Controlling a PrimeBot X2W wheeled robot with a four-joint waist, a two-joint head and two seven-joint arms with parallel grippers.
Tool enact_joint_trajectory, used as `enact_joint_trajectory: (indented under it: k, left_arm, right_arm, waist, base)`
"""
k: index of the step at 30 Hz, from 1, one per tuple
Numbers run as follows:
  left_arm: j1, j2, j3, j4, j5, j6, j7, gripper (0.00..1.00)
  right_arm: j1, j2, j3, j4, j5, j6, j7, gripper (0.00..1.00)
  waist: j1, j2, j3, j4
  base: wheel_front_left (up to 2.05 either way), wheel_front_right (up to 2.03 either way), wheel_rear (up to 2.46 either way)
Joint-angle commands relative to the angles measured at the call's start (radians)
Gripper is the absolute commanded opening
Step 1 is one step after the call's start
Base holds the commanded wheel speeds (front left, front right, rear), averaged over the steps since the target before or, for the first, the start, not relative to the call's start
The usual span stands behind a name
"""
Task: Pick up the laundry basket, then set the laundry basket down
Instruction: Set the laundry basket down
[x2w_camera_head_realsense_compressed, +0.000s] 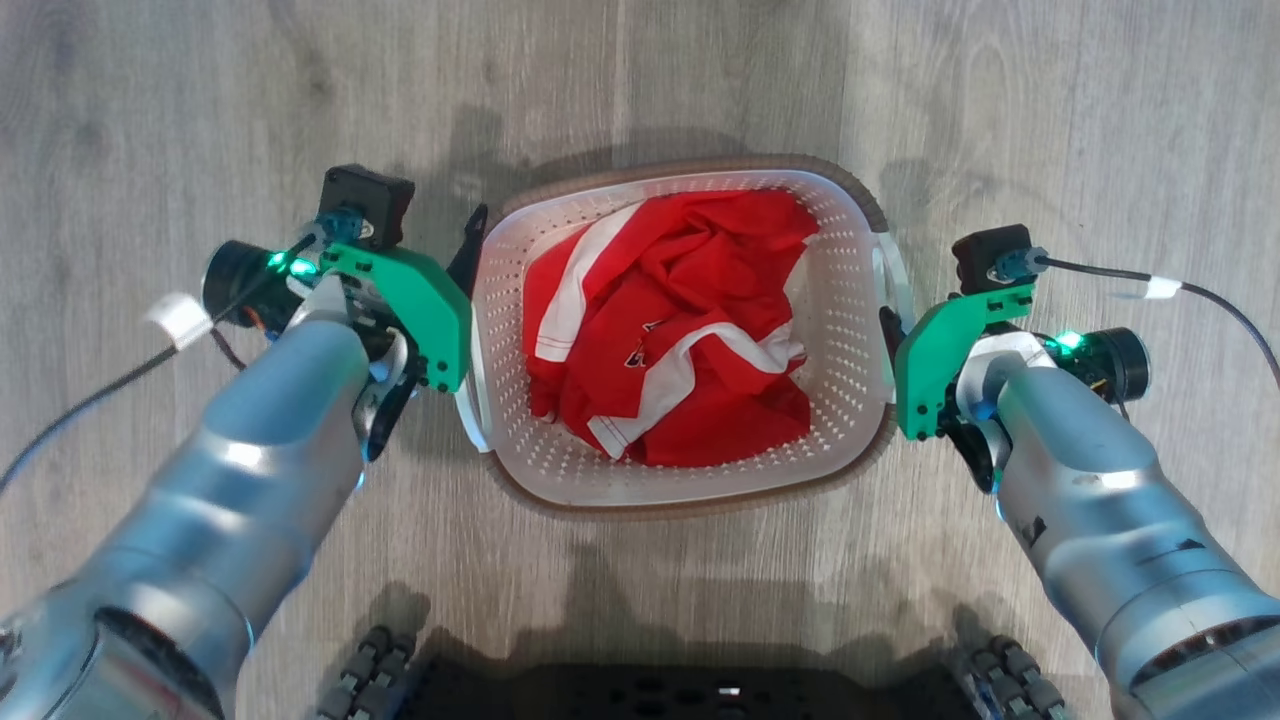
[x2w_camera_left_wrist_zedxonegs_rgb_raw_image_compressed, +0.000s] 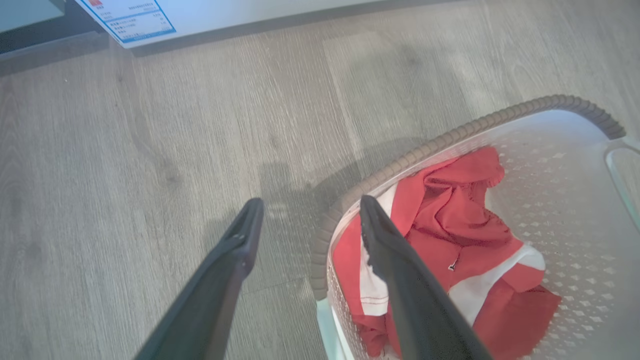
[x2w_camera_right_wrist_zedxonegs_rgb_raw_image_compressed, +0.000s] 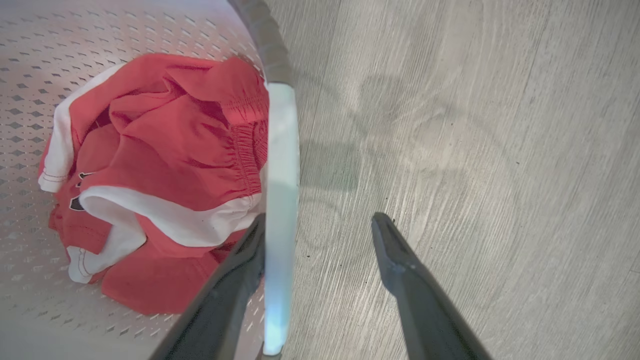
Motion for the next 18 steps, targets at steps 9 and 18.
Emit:
enact_joint_trajectory:
  k: [9,18]
  left_arm:
    - [0.139,0.047,0.184,-0.116,0.162,0.02,-0.012,1.0]
    - [0.182,0.01,0.279,-0.116,0.261,-0.012,-0.012,1.0]
  right_arm:
    - [0.021,0.018,-0.014,0.034,-0.006,0.001,-0.058,1.0]
    - [-0.014,0.018,-0.058,0.078,-0.038,0.001,-0.08,1.0]
  waist:
    - [0.0,0.0,-0.022,0.008]
    - [0.0,0.0,-0.012,0.027]
  base:
    - [0.0,0.0,0.0]
    - [0.0,0.0,0.0]
